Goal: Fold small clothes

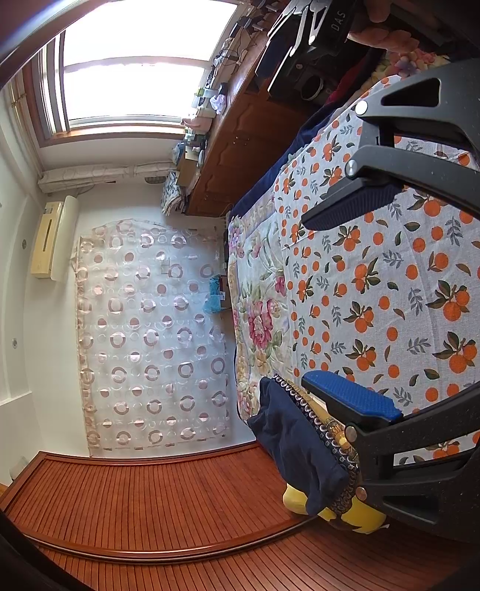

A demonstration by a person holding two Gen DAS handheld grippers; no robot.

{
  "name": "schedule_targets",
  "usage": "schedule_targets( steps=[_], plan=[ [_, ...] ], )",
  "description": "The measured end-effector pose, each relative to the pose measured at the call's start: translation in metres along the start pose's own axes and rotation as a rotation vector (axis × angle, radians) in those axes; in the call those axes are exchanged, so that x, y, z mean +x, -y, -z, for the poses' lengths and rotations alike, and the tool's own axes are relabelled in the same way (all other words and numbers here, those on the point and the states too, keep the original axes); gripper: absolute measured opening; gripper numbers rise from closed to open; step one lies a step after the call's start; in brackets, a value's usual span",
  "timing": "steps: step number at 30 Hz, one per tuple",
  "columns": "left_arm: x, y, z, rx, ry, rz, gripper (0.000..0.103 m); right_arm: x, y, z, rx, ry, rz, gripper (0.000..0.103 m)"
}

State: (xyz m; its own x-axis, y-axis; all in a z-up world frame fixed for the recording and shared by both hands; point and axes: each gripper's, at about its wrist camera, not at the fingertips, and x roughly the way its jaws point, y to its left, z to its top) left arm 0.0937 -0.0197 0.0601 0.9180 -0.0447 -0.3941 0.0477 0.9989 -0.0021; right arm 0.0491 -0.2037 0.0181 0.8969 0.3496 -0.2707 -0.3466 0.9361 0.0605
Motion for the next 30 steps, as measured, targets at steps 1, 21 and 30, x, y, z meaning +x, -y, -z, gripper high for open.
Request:
schedule_targets(
  steps=[1,21,30],
  plan=[
    [0.001,0.001,0.000,0.001,-0.001,0.000,0.079,0.000,0.001,0.000,-0.001,0.000,-0.001,0.086],
    [-0.003,0.002,0.001,0.003,0.004,-0.001,0.079,0.001,0.014,0.001,-0.005,0.007,-0.009,0.086],
    [-0.003,0.002,0.001,0.004,0.004,-0.001,0.079,0.001,0.016,0.001,-0.004,0.006,-0.013,0.086]
  ],
)
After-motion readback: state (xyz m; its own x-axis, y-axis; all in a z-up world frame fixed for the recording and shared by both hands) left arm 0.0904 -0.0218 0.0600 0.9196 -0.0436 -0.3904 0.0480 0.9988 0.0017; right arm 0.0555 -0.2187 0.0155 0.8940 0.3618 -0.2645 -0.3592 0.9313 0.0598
